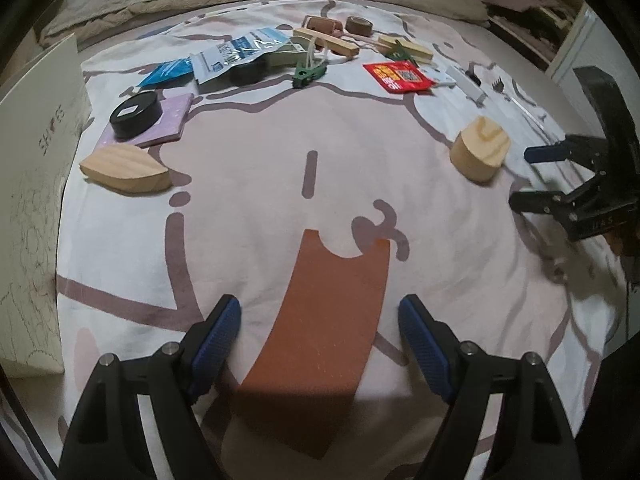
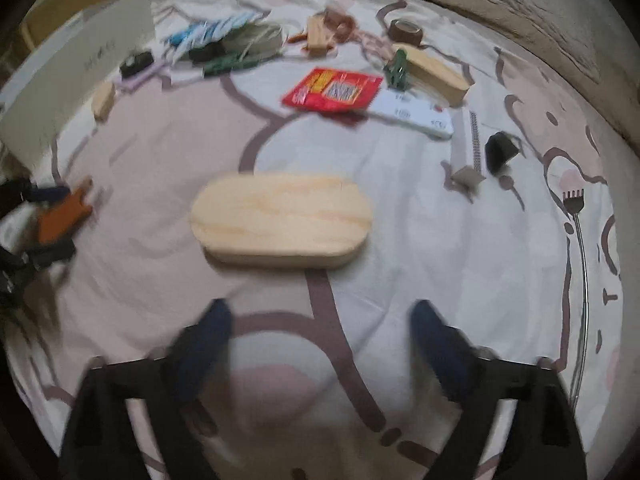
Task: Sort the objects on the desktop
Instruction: 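Lower the right tool around the oval wooden block and close it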
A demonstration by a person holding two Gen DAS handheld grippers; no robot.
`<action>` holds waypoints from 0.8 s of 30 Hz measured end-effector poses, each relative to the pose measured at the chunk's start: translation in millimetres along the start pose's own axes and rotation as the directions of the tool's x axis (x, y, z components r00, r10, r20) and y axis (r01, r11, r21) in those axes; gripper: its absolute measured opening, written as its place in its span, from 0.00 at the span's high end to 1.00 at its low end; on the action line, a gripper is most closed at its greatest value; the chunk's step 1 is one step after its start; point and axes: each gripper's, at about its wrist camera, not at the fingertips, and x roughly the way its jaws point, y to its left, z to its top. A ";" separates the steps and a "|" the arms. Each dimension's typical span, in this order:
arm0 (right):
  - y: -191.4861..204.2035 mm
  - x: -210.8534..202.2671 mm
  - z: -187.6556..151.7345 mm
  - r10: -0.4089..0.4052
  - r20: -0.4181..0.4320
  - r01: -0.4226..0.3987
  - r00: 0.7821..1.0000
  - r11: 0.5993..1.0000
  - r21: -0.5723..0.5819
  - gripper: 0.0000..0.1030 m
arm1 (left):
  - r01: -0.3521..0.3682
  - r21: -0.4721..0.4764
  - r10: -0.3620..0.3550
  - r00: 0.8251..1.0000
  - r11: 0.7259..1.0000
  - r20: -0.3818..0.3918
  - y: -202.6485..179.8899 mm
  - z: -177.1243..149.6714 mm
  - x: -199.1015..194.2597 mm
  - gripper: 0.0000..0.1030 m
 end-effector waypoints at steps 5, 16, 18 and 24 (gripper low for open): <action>-8.6 14.6 -10.2 0.018 -0.010 -0.018 1.000 0.999 0.048 0.00 | -0.012 0.027 0.012 1.000 1.000 0.010 -2.7 -2.5 2.0 0.19; -12.9 18.2 -6.3 0.041 -0.038 -0.039 0.998 0.998 0.045 0.00 | -0.008 0.041 0.007 1.000 0.999 0.020 -3.7 -4.8 3.0 0.16; -14.9 19.0 -4.9 0.053 -0.048 -0.051 0.997 0.998 0.048 0.00 | -0.005 0.041 0.004 1.000 0.999 0.021 -2.9 -5.4 2.6 0.16; -11.8 21.3 -7.5 0.023 -0.023 -0.022 0.999 0.998 0.059 0.00 | -0.006 0.043 0.006 1.000 0.999 0.021 -3.0 -6.1 2.0 0.16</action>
